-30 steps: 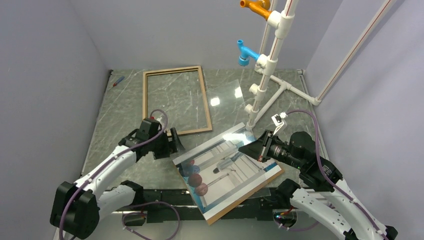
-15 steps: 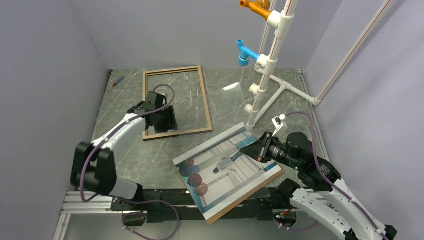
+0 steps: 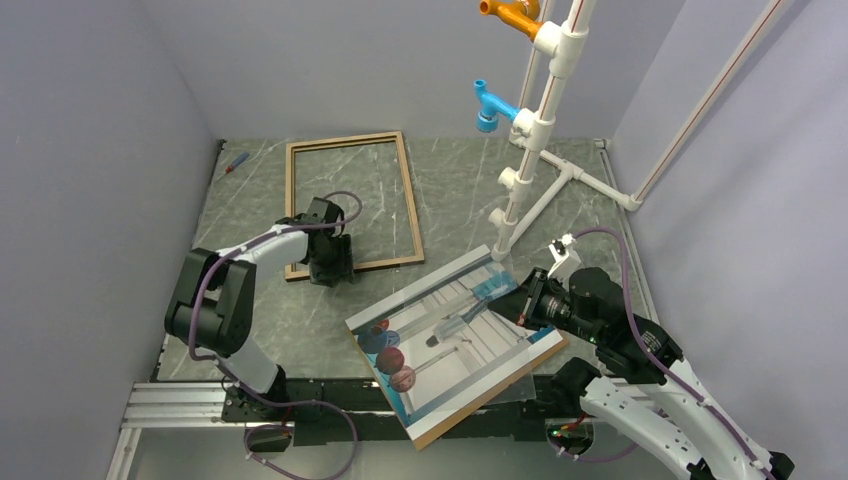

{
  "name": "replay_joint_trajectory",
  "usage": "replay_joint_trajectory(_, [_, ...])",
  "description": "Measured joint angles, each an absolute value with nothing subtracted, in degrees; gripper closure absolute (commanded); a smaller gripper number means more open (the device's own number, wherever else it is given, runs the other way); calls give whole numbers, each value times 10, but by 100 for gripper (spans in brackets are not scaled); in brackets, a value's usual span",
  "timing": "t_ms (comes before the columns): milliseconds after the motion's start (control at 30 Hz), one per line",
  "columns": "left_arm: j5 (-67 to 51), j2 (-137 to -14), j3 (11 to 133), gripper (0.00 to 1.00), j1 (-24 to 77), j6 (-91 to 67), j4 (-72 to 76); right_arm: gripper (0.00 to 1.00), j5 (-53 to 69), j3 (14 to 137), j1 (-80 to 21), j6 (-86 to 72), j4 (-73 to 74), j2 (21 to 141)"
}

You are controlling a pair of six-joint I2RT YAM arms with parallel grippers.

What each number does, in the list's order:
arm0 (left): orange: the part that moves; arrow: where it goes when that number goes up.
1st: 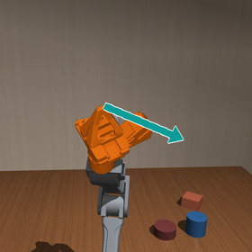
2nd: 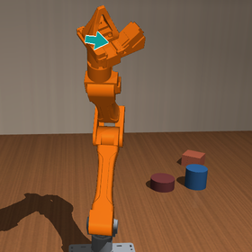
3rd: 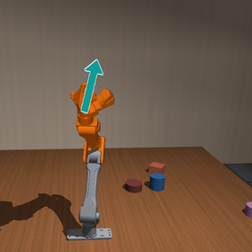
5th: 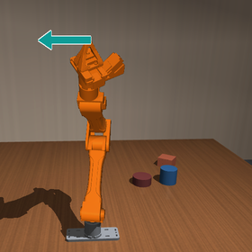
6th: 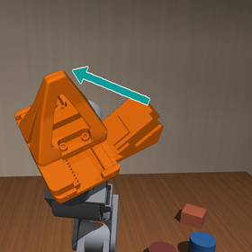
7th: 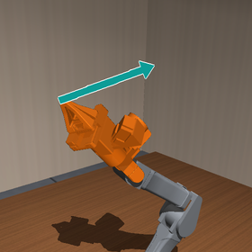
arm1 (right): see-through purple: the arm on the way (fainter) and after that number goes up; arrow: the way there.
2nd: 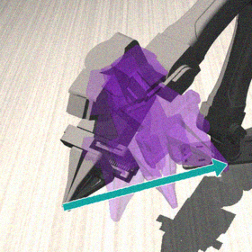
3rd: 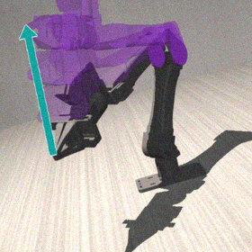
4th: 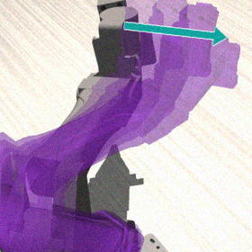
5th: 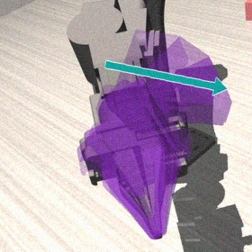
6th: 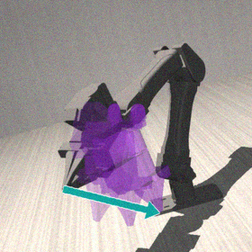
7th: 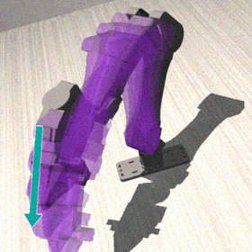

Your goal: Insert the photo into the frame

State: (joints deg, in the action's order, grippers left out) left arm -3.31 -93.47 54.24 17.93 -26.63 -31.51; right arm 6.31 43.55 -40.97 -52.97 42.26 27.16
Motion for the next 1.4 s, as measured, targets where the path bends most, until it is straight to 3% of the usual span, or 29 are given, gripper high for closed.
replay_joint_trajectory(233, [-33,-896,496,40,192,-267,-288,100,62,435,-410,-531,426,273])
replay_joint_trajectory(667, [-35,-825,501,10,207,-232,-286,100,62,435,-410,-532,431,274])
replay_joint_trajectory(867, [-25,-832,557,2,211,-189,-272,100,62,433,-410,-535,430,272])
replay_joint_trajectory(1167, [20,-976,638,3,300,-90,-272,100,50,435,-410,-535,438,273])
replay_joint_trajectory(1333, [45,-1037,670,13,340,-65,-280,100,45,438,-410,-535,439,272])
replay_joint_trajectory(1400, [57,-1054,678,23,343,-65,-283,100,44,439,-410,-535,441,272])
